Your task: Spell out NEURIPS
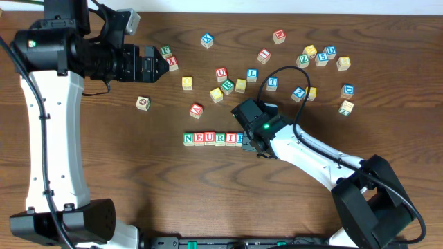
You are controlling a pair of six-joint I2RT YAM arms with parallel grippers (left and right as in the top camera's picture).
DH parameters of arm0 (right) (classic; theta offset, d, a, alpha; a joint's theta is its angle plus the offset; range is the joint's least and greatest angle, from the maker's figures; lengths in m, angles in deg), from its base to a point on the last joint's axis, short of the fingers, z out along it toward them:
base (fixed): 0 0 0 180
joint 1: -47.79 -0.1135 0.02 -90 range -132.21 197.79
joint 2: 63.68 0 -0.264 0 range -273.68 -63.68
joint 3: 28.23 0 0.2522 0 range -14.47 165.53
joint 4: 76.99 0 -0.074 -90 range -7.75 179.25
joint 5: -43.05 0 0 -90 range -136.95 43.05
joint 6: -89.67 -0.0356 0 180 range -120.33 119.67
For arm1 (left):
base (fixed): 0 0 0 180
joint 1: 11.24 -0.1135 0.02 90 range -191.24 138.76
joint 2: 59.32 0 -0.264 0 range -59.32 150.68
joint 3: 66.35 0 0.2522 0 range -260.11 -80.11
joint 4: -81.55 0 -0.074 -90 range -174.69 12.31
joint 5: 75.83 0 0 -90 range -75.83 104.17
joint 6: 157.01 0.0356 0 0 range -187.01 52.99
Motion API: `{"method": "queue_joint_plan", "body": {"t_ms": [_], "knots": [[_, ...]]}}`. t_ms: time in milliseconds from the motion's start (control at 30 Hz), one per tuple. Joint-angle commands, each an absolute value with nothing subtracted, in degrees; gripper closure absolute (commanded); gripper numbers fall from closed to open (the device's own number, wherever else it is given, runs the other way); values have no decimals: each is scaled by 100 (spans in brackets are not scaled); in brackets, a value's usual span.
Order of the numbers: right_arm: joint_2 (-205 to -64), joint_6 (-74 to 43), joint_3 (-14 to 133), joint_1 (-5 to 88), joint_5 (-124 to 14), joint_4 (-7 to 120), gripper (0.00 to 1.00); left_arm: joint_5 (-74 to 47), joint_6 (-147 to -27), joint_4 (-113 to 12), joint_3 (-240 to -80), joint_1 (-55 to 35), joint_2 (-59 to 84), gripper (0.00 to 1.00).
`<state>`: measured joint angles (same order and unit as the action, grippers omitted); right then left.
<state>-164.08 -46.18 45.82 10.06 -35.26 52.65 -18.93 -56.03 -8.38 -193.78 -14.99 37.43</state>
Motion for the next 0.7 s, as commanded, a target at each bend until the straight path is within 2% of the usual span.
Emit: {"method": "queue_joint_plan", "body": {"t_ms": [0,667], "knots": [[-16279,-4565,4578,1026,-3511,5259,99,-1945,-5522,-823,-19468,-1519,3695,2],[-16281,-4548,4497,1026,-3229,5272,99,-1945,-5520,-823,-19468,-1519,3695,2]]}}
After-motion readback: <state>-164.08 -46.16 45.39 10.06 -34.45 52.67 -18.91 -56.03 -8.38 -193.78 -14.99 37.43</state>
